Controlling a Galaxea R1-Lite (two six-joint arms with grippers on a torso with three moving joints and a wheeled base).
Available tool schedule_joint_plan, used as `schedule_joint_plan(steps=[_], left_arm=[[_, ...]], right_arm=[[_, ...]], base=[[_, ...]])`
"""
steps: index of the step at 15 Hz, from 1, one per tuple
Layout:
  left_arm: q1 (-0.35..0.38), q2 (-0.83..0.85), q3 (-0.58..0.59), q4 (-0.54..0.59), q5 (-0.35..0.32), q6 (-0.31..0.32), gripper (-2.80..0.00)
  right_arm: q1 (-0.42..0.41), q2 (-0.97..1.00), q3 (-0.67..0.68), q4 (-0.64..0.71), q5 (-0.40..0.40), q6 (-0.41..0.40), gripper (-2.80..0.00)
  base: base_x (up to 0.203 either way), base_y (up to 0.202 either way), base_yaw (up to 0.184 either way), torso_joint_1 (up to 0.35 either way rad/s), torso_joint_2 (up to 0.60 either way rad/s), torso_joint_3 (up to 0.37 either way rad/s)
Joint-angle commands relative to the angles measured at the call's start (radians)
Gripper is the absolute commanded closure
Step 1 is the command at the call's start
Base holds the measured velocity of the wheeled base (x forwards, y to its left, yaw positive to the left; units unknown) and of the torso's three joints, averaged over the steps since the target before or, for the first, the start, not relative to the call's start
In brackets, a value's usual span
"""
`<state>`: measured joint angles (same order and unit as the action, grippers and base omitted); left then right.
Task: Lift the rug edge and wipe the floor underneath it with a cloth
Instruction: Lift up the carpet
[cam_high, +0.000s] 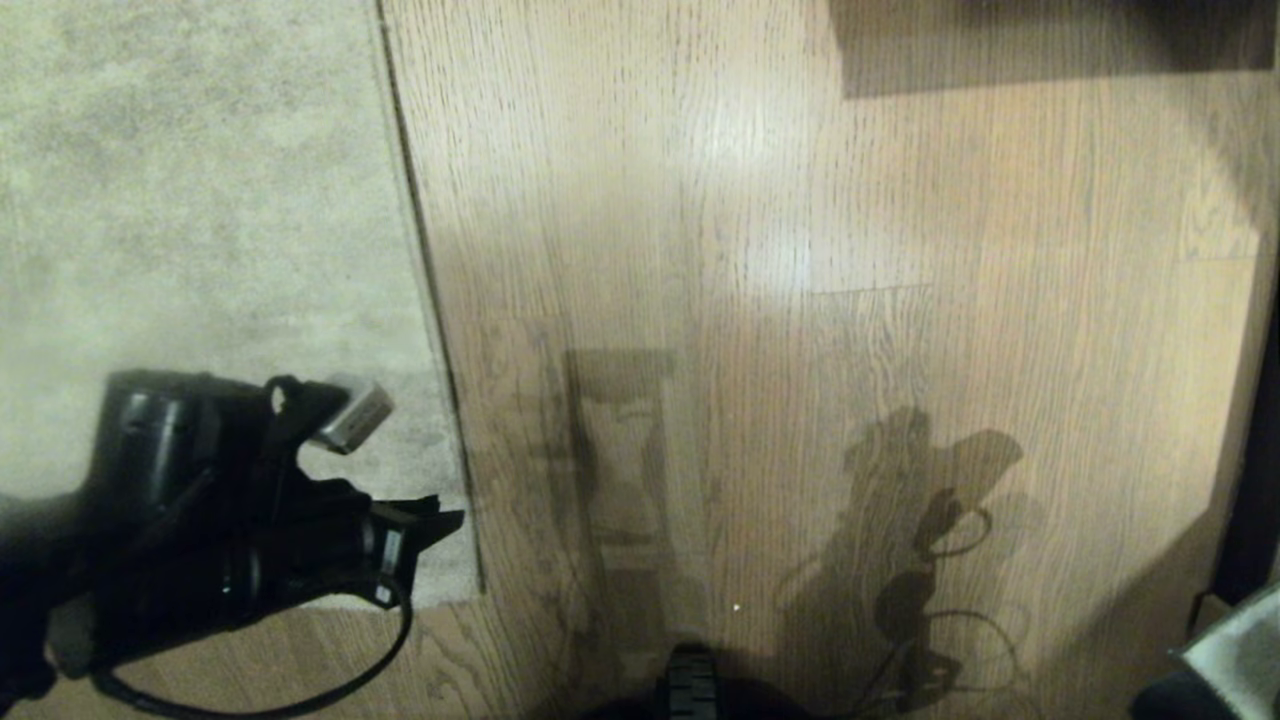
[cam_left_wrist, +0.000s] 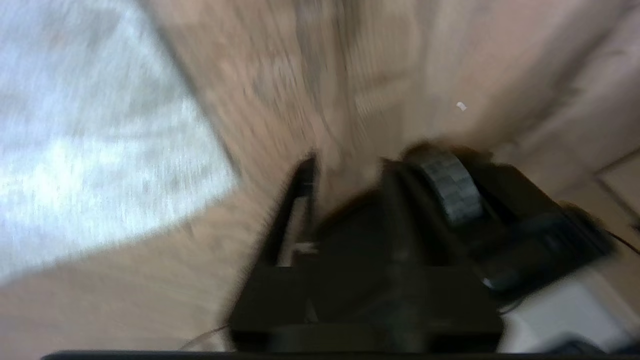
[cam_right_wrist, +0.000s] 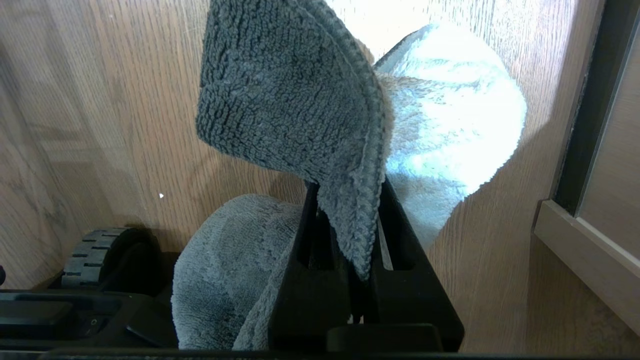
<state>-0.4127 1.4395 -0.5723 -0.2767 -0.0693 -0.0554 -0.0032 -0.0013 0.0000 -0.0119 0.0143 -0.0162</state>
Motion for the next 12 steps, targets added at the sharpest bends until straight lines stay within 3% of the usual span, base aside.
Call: schedule_joint_plan(steps=[1, 7, 12], left_arm=[[-0.052, 0.188, -0.052, -0.064, 0.077, -0.001, -2.8], [-0.105, 0.358, -0.184, -0.068, 0.455, 0.005, -2.8], [-0.131, 0.411, -0.301, 0.1, 0.674, 0.017, -2.8]], right_arm=[[0.0, 0.001, 0.0, 0.0, 0.001, -0.001, 0.0], [0.0, 0.001, 0.0, 0.0, 0.0, -0.001, 0.0], [0.0, 0.001, 0.0, -0.002, -0.001, -0.001, 0.0]], base=[[0.0, 0.0, 0.0, 0.0, 0.0, 0.0], [0.0, 0.0, 0.0, 0.0, 0.0, 0.0], [0.0, 0.0, 0.0, 0.0, 0.0, 0.0]])
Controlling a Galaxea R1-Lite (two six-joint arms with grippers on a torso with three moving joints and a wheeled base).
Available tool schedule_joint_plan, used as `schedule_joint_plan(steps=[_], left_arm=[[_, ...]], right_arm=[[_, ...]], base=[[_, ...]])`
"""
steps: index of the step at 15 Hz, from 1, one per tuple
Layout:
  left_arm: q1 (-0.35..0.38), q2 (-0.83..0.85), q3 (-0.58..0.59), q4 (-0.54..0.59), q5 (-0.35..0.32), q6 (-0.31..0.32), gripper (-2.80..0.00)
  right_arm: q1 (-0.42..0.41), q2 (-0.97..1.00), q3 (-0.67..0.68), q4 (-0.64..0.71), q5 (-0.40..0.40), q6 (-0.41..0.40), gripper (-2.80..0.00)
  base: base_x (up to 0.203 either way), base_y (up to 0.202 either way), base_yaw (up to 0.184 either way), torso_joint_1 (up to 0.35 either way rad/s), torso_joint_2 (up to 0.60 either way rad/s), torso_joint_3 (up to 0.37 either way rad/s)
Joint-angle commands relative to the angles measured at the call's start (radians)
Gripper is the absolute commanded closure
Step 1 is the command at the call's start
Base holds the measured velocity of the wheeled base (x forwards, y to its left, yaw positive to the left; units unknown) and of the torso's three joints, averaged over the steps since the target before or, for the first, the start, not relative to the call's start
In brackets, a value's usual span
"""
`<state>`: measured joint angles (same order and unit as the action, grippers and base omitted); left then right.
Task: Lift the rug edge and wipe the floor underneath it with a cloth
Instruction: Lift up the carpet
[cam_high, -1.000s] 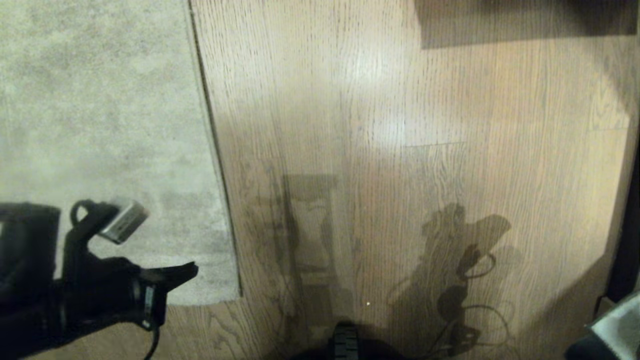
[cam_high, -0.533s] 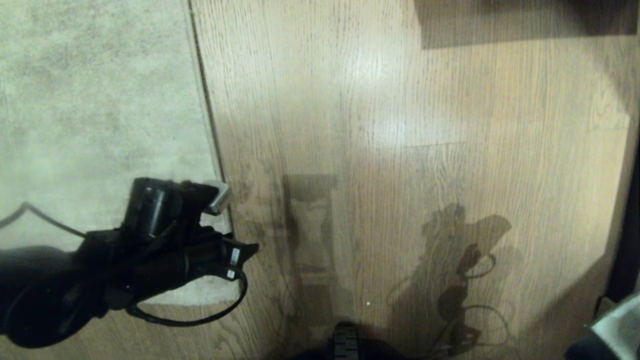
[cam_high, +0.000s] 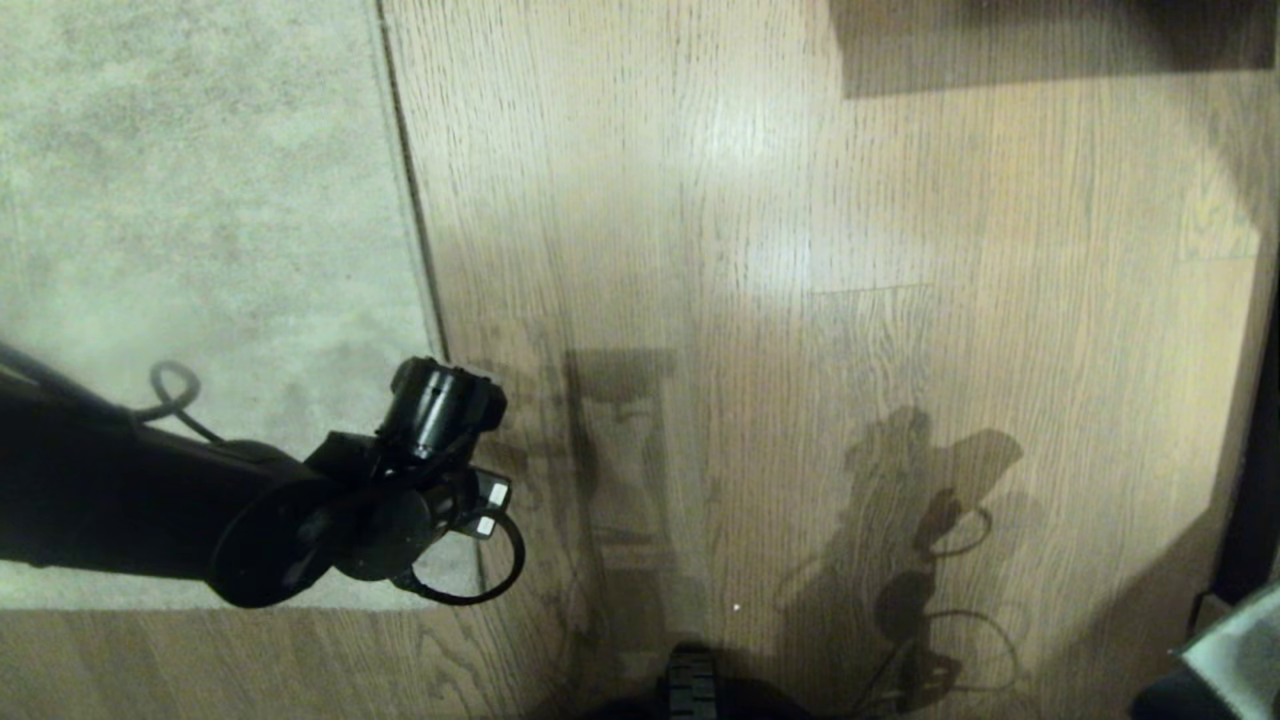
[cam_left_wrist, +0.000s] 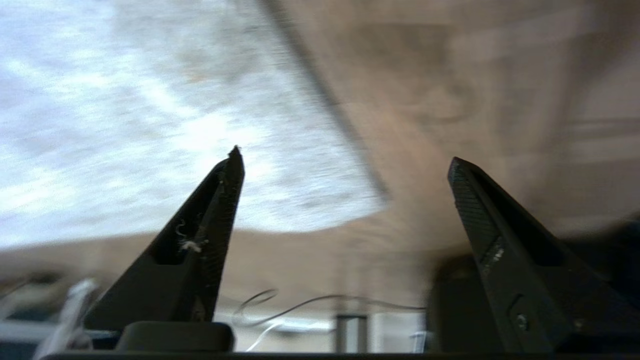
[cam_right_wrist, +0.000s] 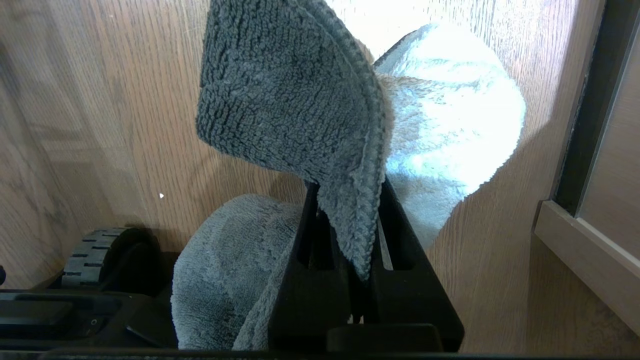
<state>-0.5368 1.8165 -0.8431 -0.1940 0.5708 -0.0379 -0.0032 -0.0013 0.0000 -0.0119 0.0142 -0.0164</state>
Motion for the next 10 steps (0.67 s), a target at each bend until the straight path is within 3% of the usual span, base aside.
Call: schedule_joint_plan(steps=[1, 5, 9, 10], left_arm=[[-0.012, 0.048, -0.039, 0.021, 0.061, 0.0, -2.8], [-0.012, 0.1, -0.062, 0.025, 0.209, 0.004, -2.8], [-0.012, 0.143, -0.079, 0.007, 0.239, 0.013, -2.8], [-0.012, 0.158, -0.094, -0.001, 0.272, 0.031, -2.8]], right_arm=[[0.0, 0.001, 0.0, 0.0, 0.001, 0.0, 0.0], [0.0, 0.001, 0.0, 0.0, 0.0, 0.0, 0.0], [0.0, 0.001, 0.0, 0.0, 0.0, 0.0, 0.0], [0.0, 0.001, 0.0, 0.0, 0.001, 0.0, 0.0]], base=[[0.0, 0.0, 0.0, 0.0, 0.0, 0.0], [0.0, 0.0, 0.0, 0.0, 0.0, 0.0], [0.0, 0.0, 0.0, 0.0, 0.0, 0.0], [0.0, 0.0, 0.0, 0.0, 0.0, 0.0]])
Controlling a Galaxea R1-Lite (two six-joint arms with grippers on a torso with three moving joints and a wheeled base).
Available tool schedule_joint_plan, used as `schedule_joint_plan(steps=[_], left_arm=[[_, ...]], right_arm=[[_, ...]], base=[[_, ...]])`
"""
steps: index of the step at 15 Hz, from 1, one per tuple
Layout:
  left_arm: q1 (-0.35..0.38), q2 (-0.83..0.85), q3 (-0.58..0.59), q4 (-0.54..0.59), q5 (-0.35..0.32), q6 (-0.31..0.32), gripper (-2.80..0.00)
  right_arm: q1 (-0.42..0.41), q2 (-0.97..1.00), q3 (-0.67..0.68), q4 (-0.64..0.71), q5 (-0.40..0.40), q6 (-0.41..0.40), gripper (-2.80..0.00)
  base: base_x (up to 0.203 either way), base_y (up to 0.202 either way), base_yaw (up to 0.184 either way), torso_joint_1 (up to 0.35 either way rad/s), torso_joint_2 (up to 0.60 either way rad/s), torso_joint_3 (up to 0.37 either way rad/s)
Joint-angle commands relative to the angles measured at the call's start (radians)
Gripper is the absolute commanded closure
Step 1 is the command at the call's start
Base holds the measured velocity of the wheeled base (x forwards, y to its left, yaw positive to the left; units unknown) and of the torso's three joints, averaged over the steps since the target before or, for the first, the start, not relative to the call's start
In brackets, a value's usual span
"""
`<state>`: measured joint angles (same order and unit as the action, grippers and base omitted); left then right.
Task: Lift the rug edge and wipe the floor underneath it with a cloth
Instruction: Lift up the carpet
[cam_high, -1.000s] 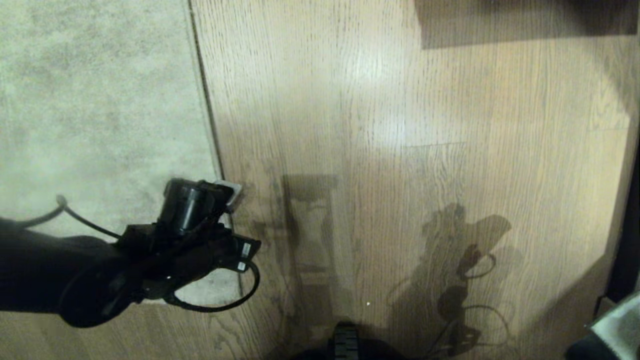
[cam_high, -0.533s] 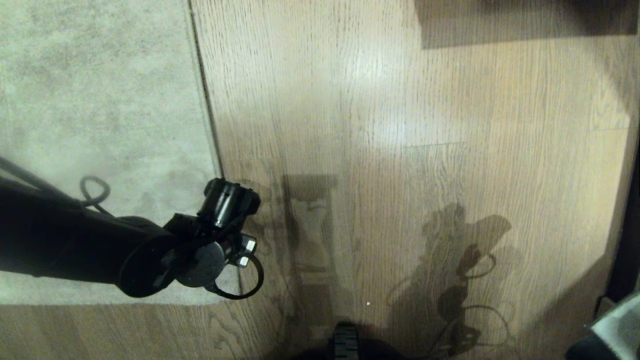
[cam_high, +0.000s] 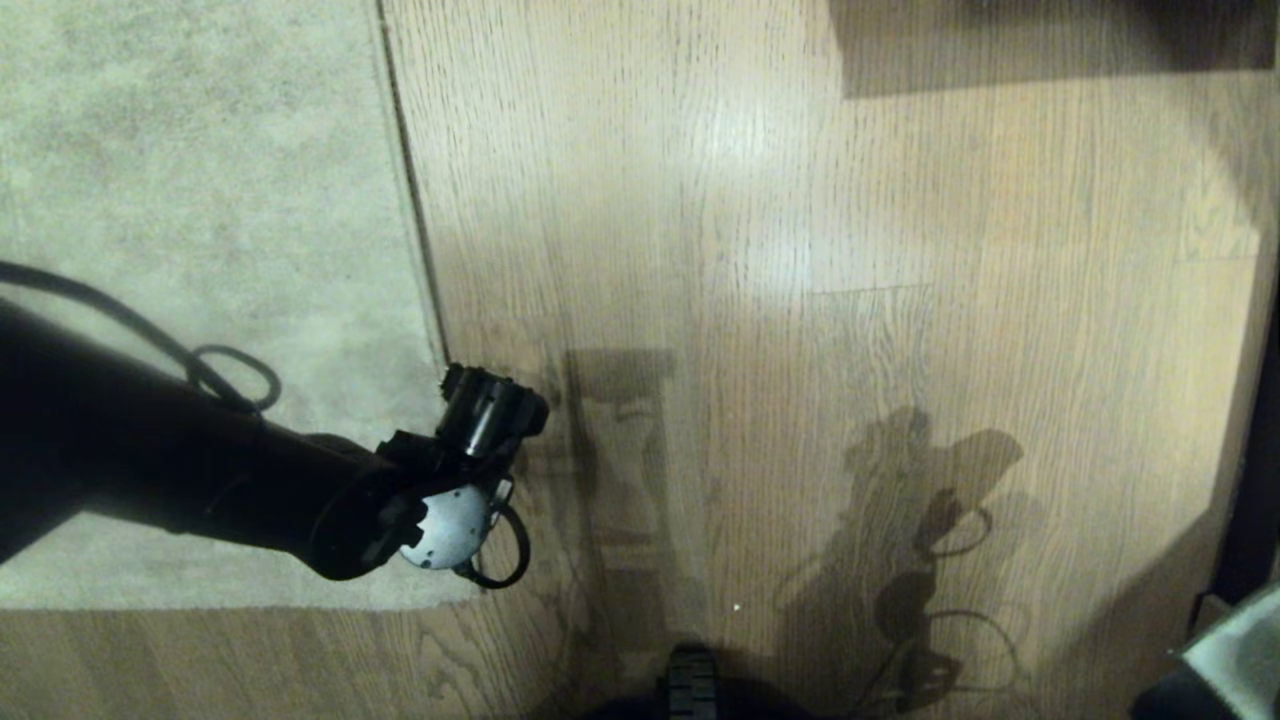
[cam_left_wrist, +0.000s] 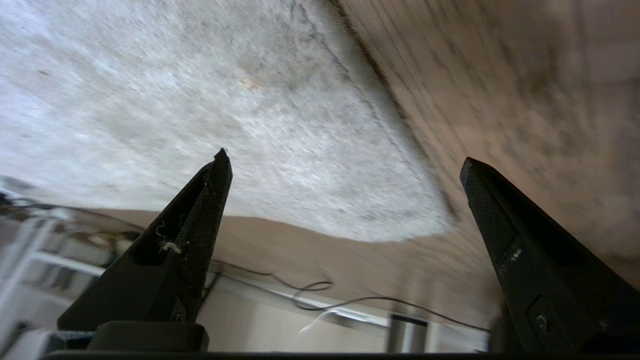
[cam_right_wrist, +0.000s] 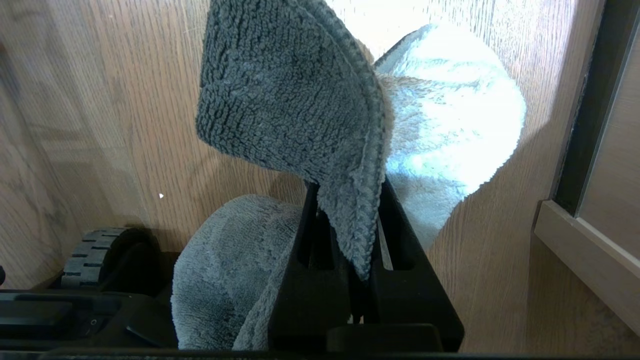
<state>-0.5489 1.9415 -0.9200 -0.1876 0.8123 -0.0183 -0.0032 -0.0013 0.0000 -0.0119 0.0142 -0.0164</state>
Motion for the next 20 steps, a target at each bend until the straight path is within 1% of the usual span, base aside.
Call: schedule_joint_plan(steps=[1, 2, 3, 6, 9, 20], left_arm=[[0.0, 0.055, -0.036, -0.027, 0.071, 0.037, -2.8], [0.0, 0.08, -0.054, -0.057, 0.11, 0.061, -2.8], [0.001, 0.099, -0.07, -0.08, 0.132, 0.08, -2.8], [0.01, 0.158, -0.111, -0.135, 0.157, 0.105, -2.8], [0.014, 0.163, -0.11, -0.153, 0.188, 0.133, -2.8], [0.081, 0.122, -0.083, -0.168, 0.194, 0.149, -2.8]], right_arm=[[0.0, 0.001, 0.0, 0.0, 0.001, 0.0, 0.0], [0.0, 0.001, 0.0, 0.0, 0.001, 0.0, 0.0], [0.0, 0.001, 0.0, 0.0, 0.0, 0.0, 0.0], [0.0, 0.001, 0.0, 0.0, 0.001, 0.0, 0.0], [0.0, 0.001, 0.0, 0.0, 0.001, 0.0, 0.0], [0.0, 0.001, 0.0, 0.0, 0.001, 0.0, 0.0]], base=[[0.0, 0.0, 0.0, 0.0, 0.0, 0.0], [0.0, 0.0, 0.0, 0.0, 0.0, 0.0], [0.0, 0.0, 0.0, 0.0, 0.0, 0.0], [0.0, 0.0, 0.0, 0.0, 0.0, 0.0], [0.0, 0.0, 0.0, 0.0, 0.0, 0.0], [0.0, 0.0, 0.0, 0.0, 0.0, 0.0]])
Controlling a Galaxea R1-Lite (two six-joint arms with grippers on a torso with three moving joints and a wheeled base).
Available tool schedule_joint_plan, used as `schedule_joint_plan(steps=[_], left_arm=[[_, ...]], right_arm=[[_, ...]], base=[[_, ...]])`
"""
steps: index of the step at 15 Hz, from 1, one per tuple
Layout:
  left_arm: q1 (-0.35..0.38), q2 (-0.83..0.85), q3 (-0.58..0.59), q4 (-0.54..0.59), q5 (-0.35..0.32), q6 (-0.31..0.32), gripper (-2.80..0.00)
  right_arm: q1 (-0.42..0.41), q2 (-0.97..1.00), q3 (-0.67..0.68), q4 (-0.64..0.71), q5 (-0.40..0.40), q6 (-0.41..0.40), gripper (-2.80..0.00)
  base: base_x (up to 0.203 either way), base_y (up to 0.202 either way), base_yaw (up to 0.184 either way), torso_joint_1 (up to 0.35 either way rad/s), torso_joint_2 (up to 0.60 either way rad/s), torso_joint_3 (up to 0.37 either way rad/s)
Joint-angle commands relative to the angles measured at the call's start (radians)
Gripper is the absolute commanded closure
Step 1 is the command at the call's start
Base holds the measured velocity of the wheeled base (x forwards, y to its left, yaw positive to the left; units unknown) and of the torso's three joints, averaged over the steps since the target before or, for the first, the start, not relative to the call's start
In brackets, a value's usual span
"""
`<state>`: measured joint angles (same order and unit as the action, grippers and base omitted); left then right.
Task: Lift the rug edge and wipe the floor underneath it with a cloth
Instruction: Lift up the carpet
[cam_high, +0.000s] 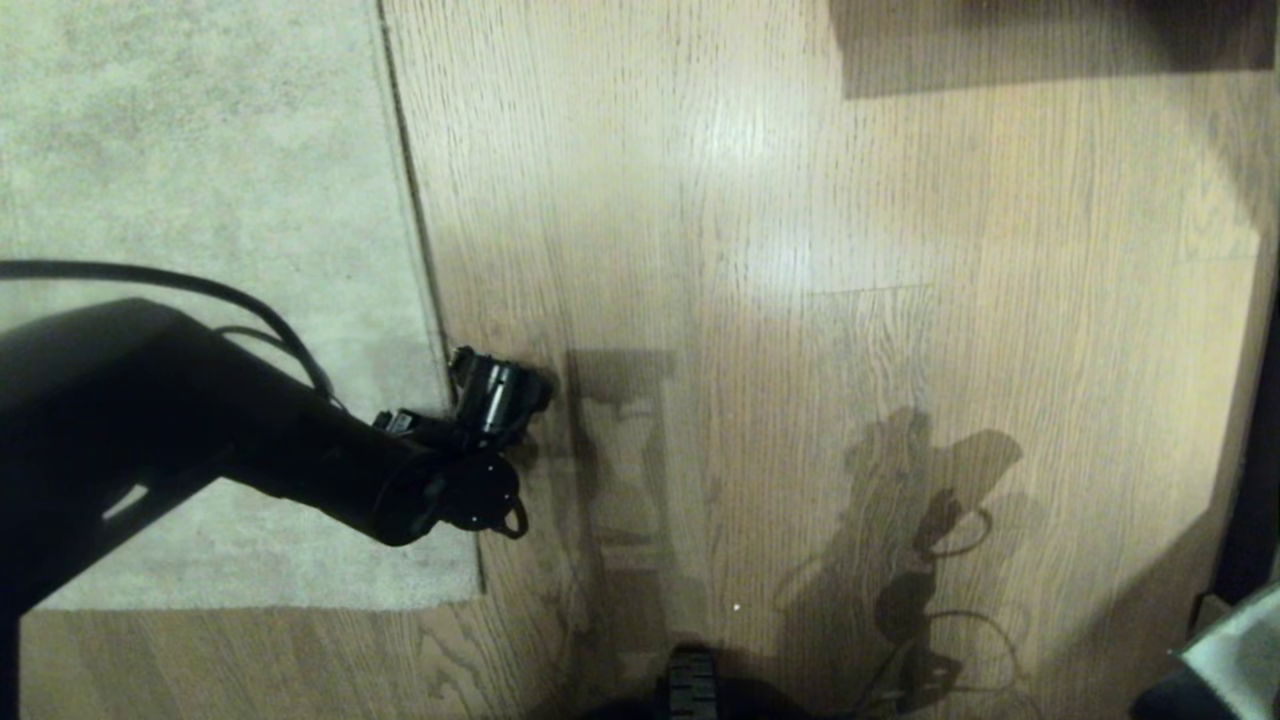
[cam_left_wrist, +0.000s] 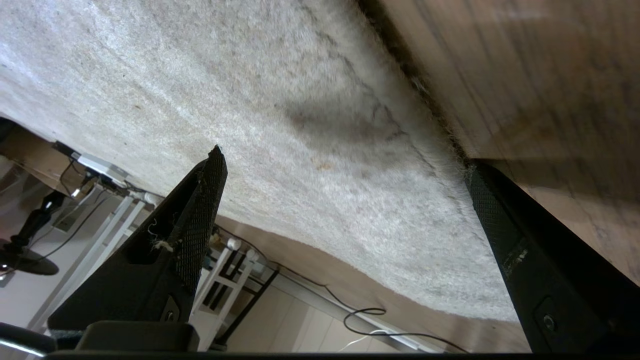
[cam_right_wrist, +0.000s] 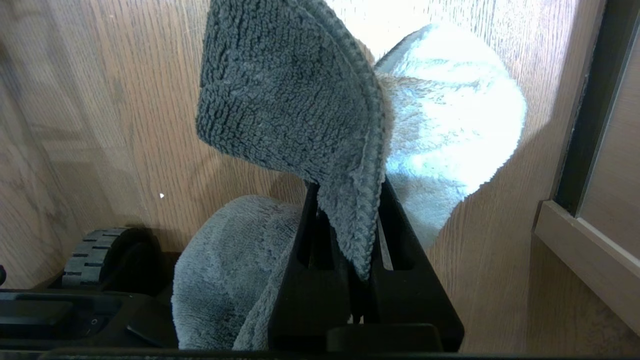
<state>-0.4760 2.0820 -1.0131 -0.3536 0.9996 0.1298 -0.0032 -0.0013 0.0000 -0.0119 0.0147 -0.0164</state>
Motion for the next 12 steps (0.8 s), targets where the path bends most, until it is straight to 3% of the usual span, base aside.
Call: schedule_joint_plan(steps=[1, 12], left_arm=[[0.018, -0.028, 0.024, -0.002, 0.007, 0.001, -2.8], [0.071, -0.135, 0.204, -0.013, 0.005, -0.001, -2.8]], right_arm=[[0.0, 0.001, 0.0, 0.0, -0.001, 0.0, 0.0], [0.0, 0.001, 0.0, 0.0, -0.001, 0.0, 0.0]], base=[[0.0, 0.0, 0.0, 0.0, 0.0, 0.0], [0.0, 0.0, 0.0, 0.0, 0.0, 0.0]])
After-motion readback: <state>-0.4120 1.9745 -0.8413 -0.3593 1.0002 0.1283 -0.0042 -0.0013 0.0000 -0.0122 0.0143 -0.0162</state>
